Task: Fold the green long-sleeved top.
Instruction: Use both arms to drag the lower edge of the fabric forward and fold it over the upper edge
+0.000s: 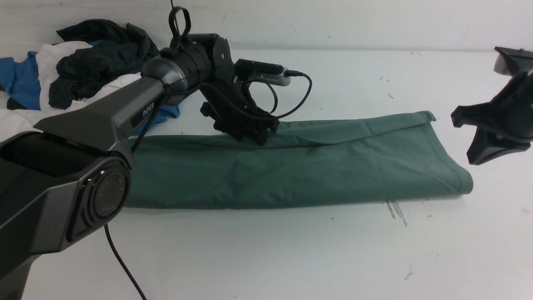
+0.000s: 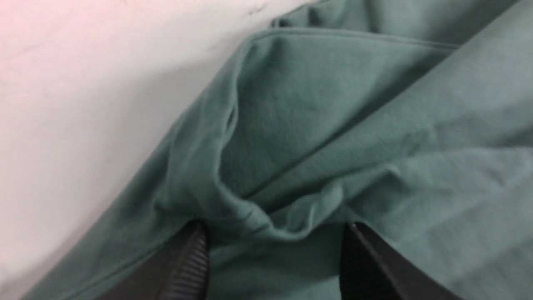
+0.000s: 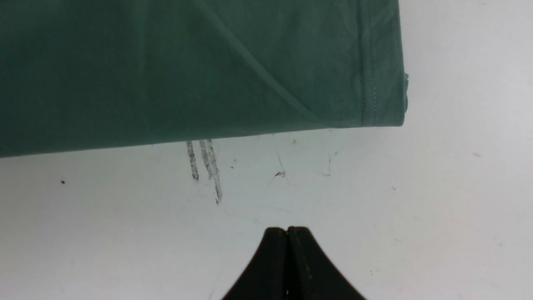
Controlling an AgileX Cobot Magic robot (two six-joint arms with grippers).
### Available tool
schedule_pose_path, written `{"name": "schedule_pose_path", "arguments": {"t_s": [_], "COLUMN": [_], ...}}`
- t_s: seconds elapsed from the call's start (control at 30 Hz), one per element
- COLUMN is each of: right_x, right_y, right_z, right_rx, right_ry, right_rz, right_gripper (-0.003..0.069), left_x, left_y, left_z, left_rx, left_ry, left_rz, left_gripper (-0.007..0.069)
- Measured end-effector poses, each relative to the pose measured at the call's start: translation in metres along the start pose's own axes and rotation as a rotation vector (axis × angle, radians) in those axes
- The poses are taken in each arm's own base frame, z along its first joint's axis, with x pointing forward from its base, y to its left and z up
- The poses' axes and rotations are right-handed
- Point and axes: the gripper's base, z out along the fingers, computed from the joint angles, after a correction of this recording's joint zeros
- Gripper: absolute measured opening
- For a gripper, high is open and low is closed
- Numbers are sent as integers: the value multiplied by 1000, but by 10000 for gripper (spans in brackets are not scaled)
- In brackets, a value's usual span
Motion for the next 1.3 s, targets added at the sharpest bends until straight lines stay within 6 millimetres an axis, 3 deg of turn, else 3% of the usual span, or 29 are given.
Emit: {"name": "schedule_pose_path", "arguments": {"t_s": [0.1,0.2,0.33,0.43,0.6,1.0,1.2,1.3], "right_x": [0,0,0,0,0,-1,-1,-1], "right_y": [0,0,0,0,0,0,0,0], "right_z": [0,0,0,0,0,0,0,0], "right_rx": [0,0,-2,-2,-2,-2,-3,-3], "right_ry": [0,0,-1,-1,-4,-14,-15,-15], "right_rz": [0,0,1,1,-3,-3,-2,-3], "right_gripper": [-15,-15,-15,-15,-15,-15,-15,-15], "left_x": [-1,-1,-3,-5,-17,-29,-24,-23], "left_y": [1,2,2,4,11,22,29,40], "left_z": [4,6,4,0,-18,-24,-19,-32], "left_rx": [-3,-6,-4,-1,-14,-25,-25,-37], "left_ry": [-16,-28,-46,-60,-160,-300,-264,-244], "left_rz": [-2,-2,-6,-15,-29,-87,-108,-121], "left_gripper": [400,331,69,24,19,24,140,216]}}
